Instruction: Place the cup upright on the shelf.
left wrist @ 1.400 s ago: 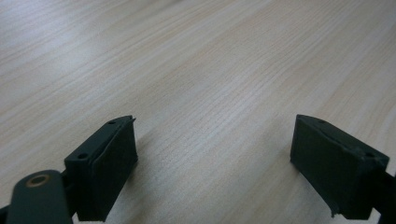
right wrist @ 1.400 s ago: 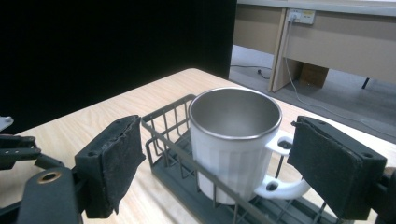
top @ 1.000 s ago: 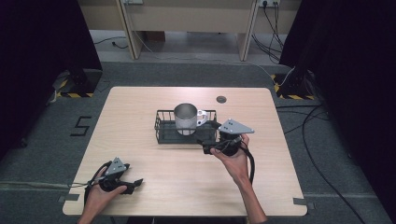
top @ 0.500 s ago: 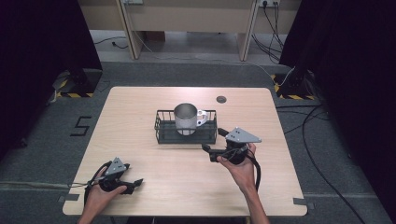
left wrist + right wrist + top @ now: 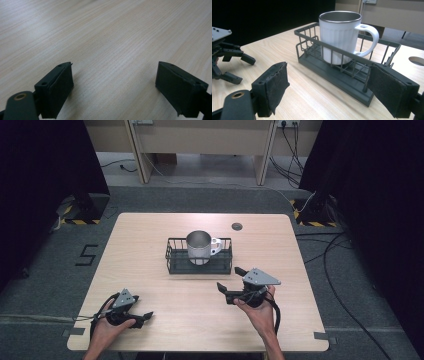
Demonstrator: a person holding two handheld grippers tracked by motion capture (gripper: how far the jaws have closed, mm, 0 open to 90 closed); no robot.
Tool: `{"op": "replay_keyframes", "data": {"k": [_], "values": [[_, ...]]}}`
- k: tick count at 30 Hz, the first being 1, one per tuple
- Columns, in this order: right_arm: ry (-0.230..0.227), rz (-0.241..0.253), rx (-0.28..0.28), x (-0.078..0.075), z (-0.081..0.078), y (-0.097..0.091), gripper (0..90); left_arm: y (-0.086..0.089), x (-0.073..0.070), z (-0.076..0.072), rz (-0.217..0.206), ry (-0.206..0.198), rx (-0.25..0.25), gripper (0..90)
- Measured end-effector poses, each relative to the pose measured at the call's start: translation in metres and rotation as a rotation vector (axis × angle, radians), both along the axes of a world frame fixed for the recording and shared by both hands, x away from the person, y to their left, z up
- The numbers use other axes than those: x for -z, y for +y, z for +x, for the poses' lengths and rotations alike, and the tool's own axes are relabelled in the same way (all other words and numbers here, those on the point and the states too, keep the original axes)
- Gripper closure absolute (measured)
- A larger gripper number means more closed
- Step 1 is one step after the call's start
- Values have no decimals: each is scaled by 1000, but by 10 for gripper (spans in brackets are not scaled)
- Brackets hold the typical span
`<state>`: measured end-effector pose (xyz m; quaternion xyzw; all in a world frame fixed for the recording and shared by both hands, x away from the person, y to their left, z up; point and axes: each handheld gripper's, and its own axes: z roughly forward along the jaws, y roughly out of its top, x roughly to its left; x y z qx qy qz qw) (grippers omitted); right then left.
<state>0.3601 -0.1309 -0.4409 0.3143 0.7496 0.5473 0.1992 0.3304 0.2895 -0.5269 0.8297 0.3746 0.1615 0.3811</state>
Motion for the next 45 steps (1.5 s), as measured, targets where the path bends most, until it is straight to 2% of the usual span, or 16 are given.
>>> {"op": "replay_keyframes", "data": {"k": [6,17,23,27,30,31,39,45], "values": [[5,-13,-13,6,-5,1,166,0,0,0,1,0,2,136],[35,-26,-3,29,-17,-2,167,0,0,0,0,0,2,136],[66,-41,8,43,-23,-8,168,0,0,0,-1,0,2,136],[78,-78,21,47,-26,-11,165,0,0,-1,-1,0,2,136],[99,-80,22,52,-29,-15,164,0,0,-1,0,0,2,136],[122,-85,19,56,-32,-19,162,0,0,-1,-1,0,2,136],[177,-92,33,68,-40,-29,161,0,0,-1,-1,0,2,136],[189,-97,39,69,-43,-33,156,0,0,-1,-1,0,2,136]]}}
